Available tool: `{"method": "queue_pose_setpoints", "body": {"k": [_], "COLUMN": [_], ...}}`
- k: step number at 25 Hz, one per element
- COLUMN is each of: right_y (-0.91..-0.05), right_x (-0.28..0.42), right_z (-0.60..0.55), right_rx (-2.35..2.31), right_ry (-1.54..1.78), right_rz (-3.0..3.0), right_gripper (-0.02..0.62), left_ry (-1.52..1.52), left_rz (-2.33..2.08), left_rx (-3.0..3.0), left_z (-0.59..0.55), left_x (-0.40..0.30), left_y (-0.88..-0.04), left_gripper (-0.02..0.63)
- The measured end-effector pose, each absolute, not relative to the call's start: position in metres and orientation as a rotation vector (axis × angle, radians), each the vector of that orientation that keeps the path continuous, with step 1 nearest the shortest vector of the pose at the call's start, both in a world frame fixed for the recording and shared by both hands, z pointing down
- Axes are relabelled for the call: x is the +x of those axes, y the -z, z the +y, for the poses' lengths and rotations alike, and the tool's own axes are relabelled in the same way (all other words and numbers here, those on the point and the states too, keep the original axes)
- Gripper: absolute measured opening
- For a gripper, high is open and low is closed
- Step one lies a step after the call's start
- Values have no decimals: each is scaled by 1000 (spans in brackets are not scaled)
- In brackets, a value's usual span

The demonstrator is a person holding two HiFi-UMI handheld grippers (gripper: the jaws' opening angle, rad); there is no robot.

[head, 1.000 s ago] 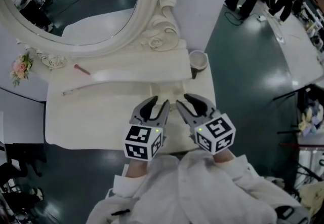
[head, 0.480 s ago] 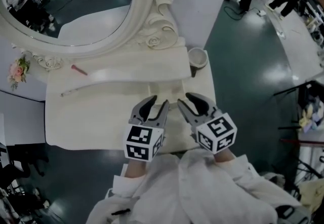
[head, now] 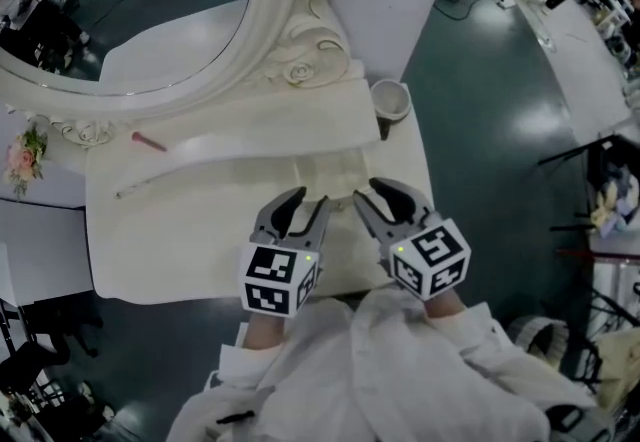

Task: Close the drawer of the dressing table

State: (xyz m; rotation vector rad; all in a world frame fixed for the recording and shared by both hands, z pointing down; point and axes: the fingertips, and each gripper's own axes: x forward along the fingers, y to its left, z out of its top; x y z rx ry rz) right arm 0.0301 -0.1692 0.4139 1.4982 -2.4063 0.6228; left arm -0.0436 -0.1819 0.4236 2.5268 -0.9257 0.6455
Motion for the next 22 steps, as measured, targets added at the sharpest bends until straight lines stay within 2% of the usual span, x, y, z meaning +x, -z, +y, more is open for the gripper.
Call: {"method": "queue_pose_setpoints", "body": {"k": [7,22], "right_y": [-426,-462], "right_x": [28,47], "right_z": [-172,-168], "right_rx": [1533,1636], "right_ry": [-658,-759], "right_rz": [-2347,-2206], "right_gripper": [106,145], "left_ry": [-681,-753], "left_rz": [-862,-839], "left_rx": [2533,2478], "left_z": [-187,-196], "left_x": [-51,-67], "left_y": [-436,-472], "left_gripper": [129,188]}}
